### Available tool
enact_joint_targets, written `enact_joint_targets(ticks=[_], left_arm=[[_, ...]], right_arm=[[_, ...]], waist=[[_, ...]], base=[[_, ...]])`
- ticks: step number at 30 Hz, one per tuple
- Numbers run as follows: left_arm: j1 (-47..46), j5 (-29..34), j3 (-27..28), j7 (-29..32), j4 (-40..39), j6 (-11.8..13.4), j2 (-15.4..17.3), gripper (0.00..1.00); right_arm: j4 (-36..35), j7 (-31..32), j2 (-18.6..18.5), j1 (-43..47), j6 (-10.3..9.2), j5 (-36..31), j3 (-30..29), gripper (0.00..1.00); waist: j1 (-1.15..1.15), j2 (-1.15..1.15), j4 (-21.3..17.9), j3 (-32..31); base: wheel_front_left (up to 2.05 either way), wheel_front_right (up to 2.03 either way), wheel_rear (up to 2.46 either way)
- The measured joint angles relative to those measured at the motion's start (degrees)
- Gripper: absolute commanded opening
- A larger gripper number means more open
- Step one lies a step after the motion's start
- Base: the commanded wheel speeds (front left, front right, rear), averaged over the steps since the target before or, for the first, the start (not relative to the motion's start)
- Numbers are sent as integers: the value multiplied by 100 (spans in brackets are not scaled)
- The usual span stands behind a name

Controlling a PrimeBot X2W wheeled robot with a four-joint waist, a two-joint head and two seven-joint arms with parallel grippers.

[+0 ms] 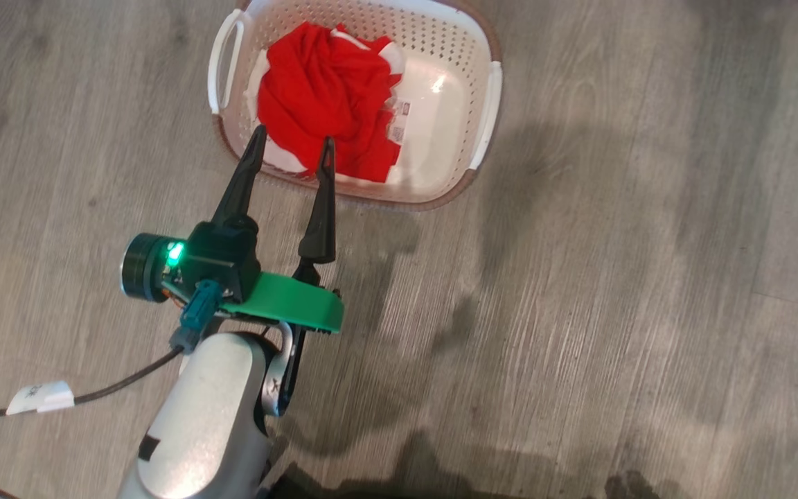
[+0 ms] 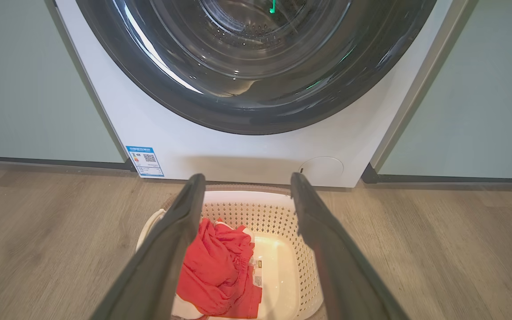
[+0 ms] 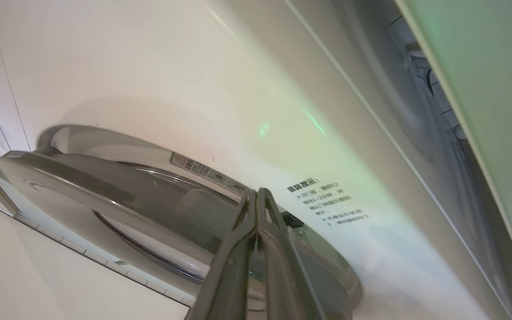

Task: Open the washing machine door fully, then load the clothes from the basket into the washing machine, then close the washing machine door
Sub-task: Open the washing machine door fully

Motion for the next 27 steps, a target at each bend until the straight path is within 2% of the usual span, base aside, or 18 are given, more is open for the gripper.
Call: enact_joint_targets(ticks=[12, 27], left_arm=[[-80, -104, -379, 0, -21, 244, -8, 100], [-200, -109, -478, -1, -20, 294, -9, 100]], right_arm=[[788, 955, 27, -856, 0, 657, -56, 0], [1537, 1733, -58, -1515, -1, 932, -177, 0]], waist=[[0, 0, 217, 193], [-1, 0, 363, 290]], base=[[0, 0, 0], [0, 0, 0]])
